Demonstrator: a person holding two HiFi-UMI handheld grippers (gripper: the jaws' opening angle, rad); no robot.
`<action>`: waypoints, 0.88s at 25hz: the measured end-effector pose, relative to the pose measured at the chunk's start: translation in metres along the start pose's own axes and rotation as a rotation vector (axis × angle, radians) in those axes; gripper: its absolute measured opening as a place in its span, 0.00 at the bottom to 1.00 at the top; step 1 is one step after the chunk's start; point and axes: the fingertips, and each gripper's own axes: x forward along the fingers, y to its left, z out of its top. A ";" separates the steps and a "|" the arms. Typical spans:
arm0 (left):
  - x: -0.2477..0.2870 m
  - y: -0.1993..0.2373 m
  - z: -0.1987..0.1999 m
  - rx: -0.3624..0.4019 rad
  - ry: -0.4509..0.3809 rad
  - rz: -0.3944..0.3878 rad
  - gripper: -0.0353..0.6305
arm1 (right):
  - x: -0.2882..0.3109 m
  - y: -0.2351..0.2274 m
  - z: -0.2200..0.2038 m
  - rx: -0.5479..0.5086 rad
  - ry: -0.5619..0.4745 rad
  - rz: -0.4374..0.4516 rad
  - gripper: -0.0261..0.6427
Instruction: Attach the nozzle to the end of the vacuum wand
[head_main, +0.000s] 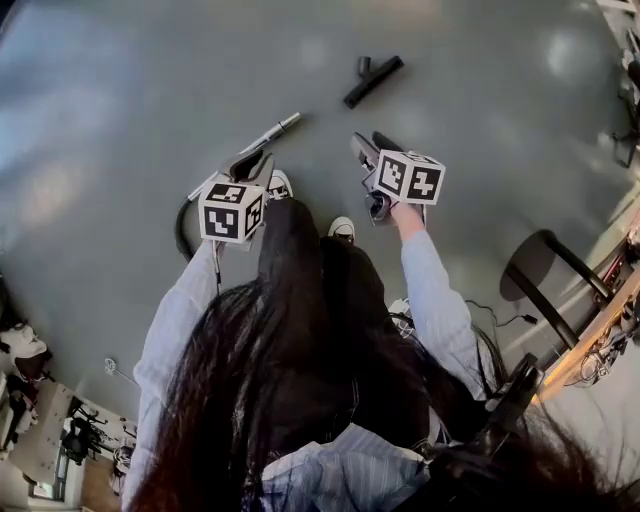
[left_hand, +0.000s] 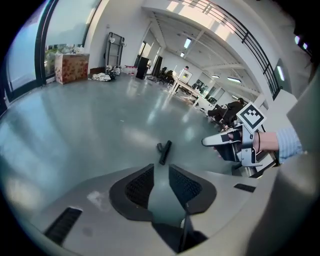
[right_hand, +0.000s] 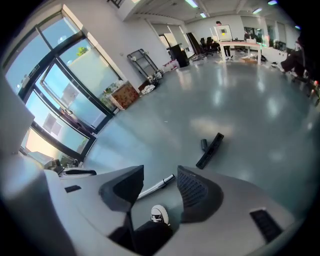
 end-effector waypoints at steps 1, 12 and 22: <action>0.011 0.006 -0.014 -0.017 0.007 -0.009 0.20 | 0.013 -0.010 -0.013 0.007 0.011 0.011 0.34; 0.139 0.095 -0.121 0.238 0.097 0.006 0.31 | 0.161 -0.135 -0.063 -0.076 0.022 -0.069 0.43; 0.235 0.176 -0.188 0.367 0.201 0.042 0.35 | 0.264 -0.221 -0.021 0.017 -0.108 -0.131 0.49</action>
